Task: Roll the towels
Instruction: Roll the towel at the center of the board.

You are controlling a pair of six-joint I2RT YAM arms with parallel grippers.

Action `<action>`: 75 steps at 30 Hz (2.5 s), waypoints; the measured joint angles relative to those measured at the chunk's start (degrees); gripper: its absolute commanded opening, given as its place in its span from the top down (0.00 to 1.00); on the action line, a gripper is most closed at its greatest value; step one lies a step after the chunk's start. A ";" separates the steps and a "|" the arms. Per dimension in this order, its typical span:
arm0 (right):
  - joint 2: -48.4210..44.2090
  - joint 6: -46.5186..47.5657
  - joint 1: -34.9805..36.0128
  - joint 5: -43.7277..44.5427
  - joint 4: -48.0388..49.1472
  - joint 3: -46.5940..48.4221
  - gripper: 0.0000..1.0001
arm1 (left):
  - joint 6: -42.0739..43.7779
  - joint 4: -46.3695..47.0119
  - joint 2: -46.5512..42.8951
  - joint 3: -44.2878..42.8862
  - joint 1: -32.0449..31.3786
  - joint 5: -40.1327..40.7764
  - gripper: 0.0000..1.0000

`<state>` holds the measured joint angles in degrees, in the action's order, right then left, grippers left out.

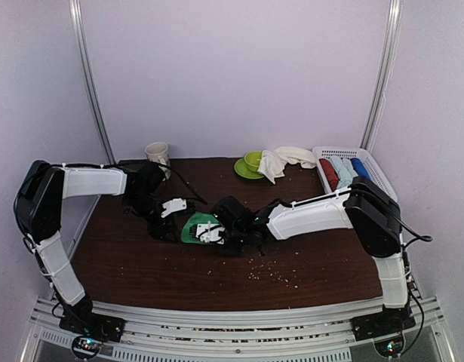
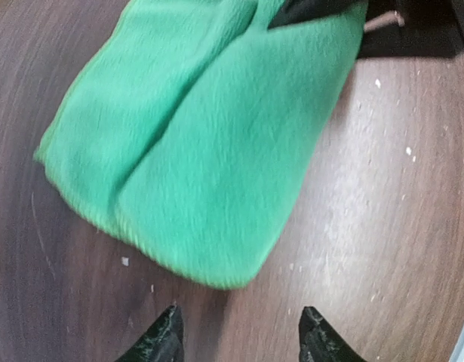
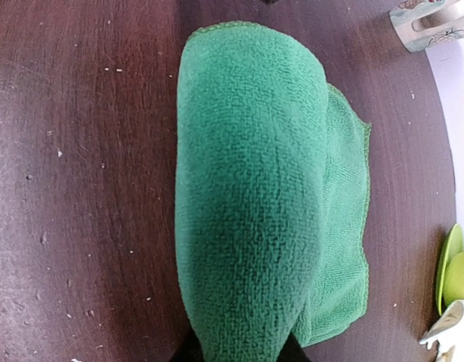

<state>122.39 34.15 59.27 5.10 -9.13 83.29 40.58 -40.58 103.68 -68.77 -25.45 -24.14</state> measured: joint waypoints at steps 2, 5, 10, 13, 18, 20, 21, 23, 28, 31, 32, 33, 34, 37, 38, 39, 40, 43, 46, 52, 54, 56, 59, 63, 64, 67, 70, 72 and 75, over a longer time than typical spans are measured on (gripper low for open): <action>0.57 -0.57 -0.48 -1.79 -2.54 1.97 0.92 | 0.22 2.25 -2.60 3.06 0.50 1.27 0.45; 1.44 -1.62 -1.29 -5.16 -6.40 4.85 0.92 | 0.92 7.54 -8.07 8.46 1.11 2.49 0.44; 2.91 -2.93 -2.91 -10.58 -11.89 8.92 0.91 | 2.99 16.39 -17.97 16.57 1.27 2.47 0.43; 4.31 -3.67 -4.15 -14.67 -15.63 12.26 0.90 | 4.85 21.81 -22.77 21.22 1.27 2.16 0.42; 7.93 -5.07 -6.23 -21.75 -22.23 19.12 0.90 | 8.59 29.70 -27.45 28.20 -0.07 2.23 0.42; 9.64 -5.88 -7.13 -24.87 -24.94 22.25 0.90 | 9.73 32.70 -27.93 30.14 -1.64 2.82 0.42; 10.51 -6.21 -7.63 -26.53 -26.32 23.80 0.89 | 10.12 34.10 -27.93 30.88 -2.56 3.39 0.42; 11.78 -6.80 -8.55 -29.57 -28.37 26.03 0.89 | 10.93 37.77 -27.80 32.52 -5.11 5.35 0.42; 13.44 -8.04 -10.43 -35.82 -31.43 28.50 0.87 | 12.52 45.97 -24.63 34.12 -11.02 10.86 0.43; 14.40 -8.50 -11.10 -39.56 -32.92 29.68 0.87 | 13.18 49.62 -21.90 34.18 -12.92 13.25 0.43; 14.71 -8.59 -11.28 -40.68 -33.42 30.03 0.87 | 13.42 50.40 -21.24 34.18 -13.22 13.81 0.43; 14.97 -8.61 -11.43 -41.64 -33.81 30.29 0.87 | 13.66 51.04 -20.68 34.16 -13.31 14.23 0.44; 15.26 -8.61 -11.56 -42.66 -34.29 30.64 0.87 | 14.05 51.71 -20.13 34.16 -13.40 14.75 0.44; 15.87 -8.59 -11.78 -45.09 -35.43 31.21 0.87 | 15.26 52.94 -18.86 34.16 -13.77 15.85 0.44; 15.98 -8.61 -11.80 -45.86 -35.69 31.23 0.87 | 15.78 53.02 -18.47 34.16 -14.03 16.24 0.45; 16.04 -8.61 -11.80 -46.42 -35.95 31.23 0.87 | 16.26 53.05 -18.14 34.16 -14.36 16.50 0.45; 16.09 -8.63 -11.78 -46.97 -36.22 31.23 0.88 | 16.65 53.02 -17.84 34.16 -14.71 16.59 0.45; 16.28 -8.87 -11.80 -47.98 -36.48 31.23 0.88 | 17.70 52.78 -17.25 34.16 -15.54 16.68 0.45; 16.44 -9.11 -11.96 -48.39 -36.52 31.32 0.88 | 18.14 52.57 -17.16 34.16 -15.80 16.63 0.45; 16.70 -9.79 -12.31 -48.87 -36.54 31.50 0.88 | 18.25 52.02 -14.16 32.72 -15.80 17.77 0.49; 16.70 -10.12 -12.31 -48.87 -36.52 31.50 0.88 | 18.25 51.47 -12.48 31.63 -15.80 18.40 0.53; 16.70 -10.25 -12.31 -48.85 -36.52 31.50 0.88 | 18.23 51.25 -11.37 30.84 -15.80 19.06 0.60; 16.70 -10.38 -12.31 -48.85 -36.52 31.52 0.87 | 18.10 51.23 -10.49 30.18 -15.85 19.78 0.74; 16.70 -10.40 -12.33 -48.83 -36.52 31.54 0.84 | 18.05 50.75 -9.33 29.03 -15.96 20.48 0.87; 16.70 -10.40 -12.33 -48.83 -36.52 31.54 0.82 | 17.99 50.62 -9.09 28.74 -16.00 20.63 0.92; 16.70 -10.38 -12.41 -48.81 -36.52 31.54 0.74 | 18.23 50.03 -8.59 28.02 -16.09 20.98 1.00; 16.70 -10.49 -12.41 -48.78 -36.74 31.54 0.59 | 18.12 49.27 -8.33 27.43 -16.13 21.18 1.00; 16.70 -10.84 -12.41 -48.41 -37.00 31.54 0.47 | 18.29 48.46 -8.07 26.75 -16.13 21.20 1.00; 16.06 -11.06 -12.44 -46.73 -36.89 31.01 0.38 | 18.67 46.53 -7.98 25.68 -16.13 21.16 1.00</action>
<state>138.45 23.09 46.83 -41.63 -46.02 114.30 59.24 5.96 95.70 -43.09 -41.58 -2.98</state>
